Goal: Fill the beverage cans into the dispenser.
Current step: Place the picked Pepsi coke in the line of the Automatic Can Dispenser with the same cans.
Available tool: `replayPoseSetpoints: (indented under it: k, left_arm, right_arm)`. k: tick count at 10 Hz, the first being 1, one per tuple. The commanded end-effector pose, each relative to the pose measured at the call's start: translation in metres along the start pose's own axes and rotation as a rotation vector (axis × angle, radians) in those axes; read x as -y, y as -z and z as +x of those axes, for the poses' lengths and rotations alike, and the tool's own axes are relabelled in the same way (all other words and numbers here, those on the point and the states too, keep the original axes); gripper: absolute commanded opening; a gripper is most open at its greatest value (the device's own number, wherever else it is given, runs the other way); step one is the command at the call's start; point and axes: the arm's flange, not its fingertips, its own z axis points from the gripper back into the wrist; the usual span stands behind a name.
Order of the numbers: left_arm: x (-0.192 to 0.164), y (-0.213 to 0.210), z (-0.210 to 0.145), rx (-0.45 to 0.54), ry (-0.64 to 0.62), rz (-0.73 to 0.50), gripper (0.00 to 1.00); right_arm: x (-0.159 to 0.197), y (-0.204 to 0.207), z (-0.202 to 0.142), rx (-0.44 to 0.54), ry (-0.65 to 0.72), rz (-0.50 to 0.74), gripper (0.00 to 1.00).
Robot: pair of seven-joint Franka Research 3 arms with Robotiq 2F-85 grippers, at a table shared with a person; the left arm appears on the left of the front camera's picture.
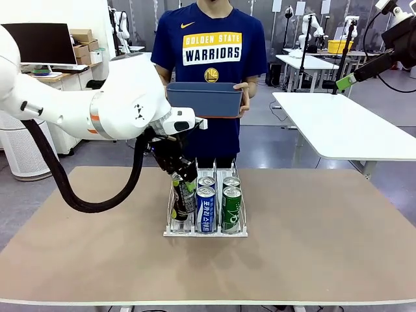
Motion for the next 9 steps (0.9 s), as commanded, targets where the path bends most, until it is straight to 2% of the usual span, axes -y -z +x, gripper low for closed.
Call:
replayPoseSetpoints:
  k: [1,9]
  left_arm:
    - [-0.019,0.012,0.009,0.051,0.014,0.057,0.58]
    - [-0.019,0.029,-0.027,-0.044,-0.025,0.079,0.58]
  right_arm:
    - [0.002,0.002,-0.001,0.016,-0.016,0.028,1.00]
    - [0.002,0.002,-0.001,0.016,-0.016,0.028,1.00]
